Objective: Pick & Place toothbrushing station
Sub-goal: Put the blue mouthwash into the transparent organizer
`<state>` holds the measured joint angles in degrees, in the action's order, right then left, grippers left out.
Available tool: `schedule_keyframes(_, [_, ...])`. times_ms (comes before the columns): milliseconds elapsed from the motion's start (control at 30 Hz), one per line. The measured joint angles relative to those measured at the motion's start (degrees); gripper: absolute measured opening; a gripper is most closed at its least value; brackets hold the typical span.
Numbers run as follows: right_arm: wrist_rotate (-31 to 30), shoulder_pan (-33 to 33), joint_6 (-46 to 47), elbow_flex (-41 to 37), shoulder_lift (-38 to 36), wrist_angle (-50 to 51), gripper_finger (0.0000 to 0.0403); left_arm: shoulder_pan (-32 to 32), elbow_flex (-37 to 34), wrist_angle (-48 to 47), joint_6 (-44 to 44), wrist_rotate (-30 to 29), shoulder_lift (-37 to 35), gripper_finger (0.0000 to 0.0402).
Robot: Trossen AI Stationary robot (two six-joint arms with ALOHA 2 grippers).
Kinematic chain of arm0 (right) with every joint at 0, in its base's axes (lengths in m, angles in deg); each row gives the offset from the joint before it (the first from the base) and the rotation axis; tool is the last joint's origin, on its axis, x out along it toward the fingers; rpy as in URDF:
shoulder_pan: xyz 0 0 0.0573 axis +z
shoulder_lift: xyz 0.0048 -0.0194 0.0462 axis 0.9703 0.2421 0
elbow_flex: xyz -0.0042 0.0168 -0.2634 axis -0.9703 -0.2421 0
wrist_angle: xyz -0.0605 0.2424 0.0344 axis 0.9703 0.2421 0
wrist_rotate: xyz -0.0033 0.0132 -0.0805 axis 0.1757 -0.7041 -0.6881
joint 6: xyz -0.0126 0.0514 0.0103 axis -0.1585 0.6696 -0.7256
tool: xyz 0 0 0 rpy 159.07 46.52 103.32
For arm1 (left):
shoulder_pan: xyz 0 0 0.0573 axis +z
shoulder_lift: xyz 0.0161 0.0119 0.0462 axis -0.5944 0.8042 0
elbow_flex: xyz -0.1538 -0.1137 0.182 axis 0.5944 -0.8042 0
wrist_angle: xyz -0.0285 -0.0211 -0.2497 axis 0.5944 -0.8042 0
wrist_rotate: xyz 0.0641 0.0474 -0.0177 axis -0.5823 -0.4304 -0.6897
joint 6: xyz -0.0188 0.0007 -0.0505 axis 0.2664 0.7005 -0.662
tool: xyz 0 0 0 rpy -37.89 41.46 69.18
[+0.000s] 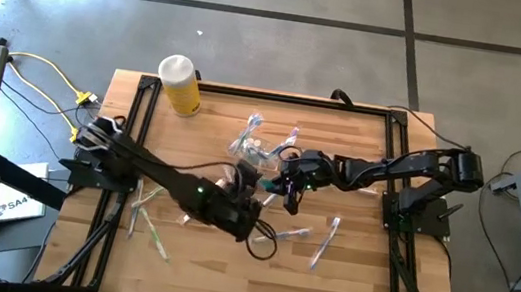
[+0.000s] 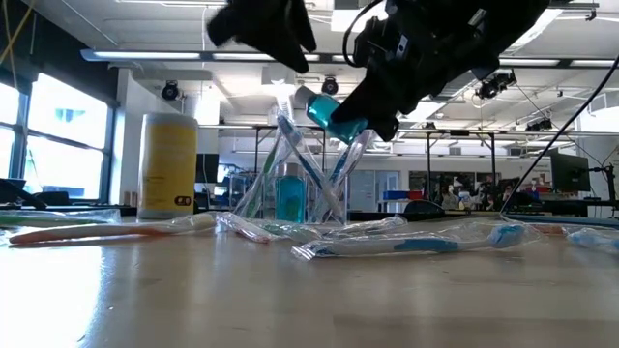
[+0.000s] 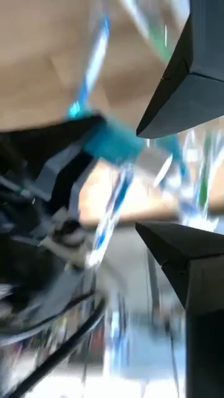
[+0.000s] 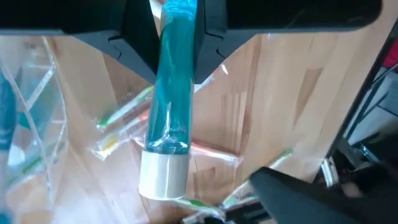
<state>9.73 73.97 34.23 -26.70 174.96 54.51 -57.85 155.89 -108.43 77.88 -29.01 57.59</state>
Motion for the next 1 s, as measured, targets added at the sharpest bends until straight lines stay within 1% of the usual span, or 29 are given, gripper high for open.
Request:
schedule_keyframes(67, [0.04, 0.02, -0.13, 0.0, -0.02, -0.07, 0.0069, 0.14, -0.02, -1.82, -5.93, 6.04, -2.34, 0.0223])
schedule_keyframes(167, [0.19, 0.04, -0.6, 0.0, -0.02, -0.17, 0.0067, 1.81, -0.07, -4.35, -13.59, 18.57, -5.91, 0.0223])
schedule_keyframes(233, [0.26, 0.05, -1.03, 0.0, -0.02, -0.53, 0.0067, 3.61, -0.31, -3.65, -16.99, 26.91, -7.52, 0.0223])
schedule_keyframes(300, [0.23, 0.36, -1.55, 0.0, -0.02, -1.09, 0.0069, 5.31, -1.07, -3.43, -19.42, 32.37, -8.24, 0.0223])
schedule_keyframes(333, [0.24, 0.52, -1.62, 0.0, -0.02, -1.31, 0.007, 6.21, -1.18, -2.99, -20.52, 33.44, -8.25, 0.0223])
schedule_keyframes(467, [0.45, 1.08, -1.86, 0.0, -0.03, -1.58, 0.0067, 9.09, -1.44, -3.41, -23.46, 33.75, -7.91, 0.0223])
schedule_keyframes(700, [0.43, 1.44, -2.06, 0.0, -0.04, -1.62, 0.007, 11.75, -1.4, -2.61, -21.74, 34.07, -7.09, 0.0223])
schedule_keyframes(900, [0.43, 1.44, -3.14, 0.0, -0.06, -1.6, 0.0067, 12.6, -1.51, -1.93, -21.5, 35.93, -5.54, 0.0223])
schedule_keyframes(1000, [0.43, 1.44, -3.17, 0.02, -0.08, -1.57, 0.0069, 12.87, -1.4, 0.49, -21.05, 35.95, -4.28, 0.0223])
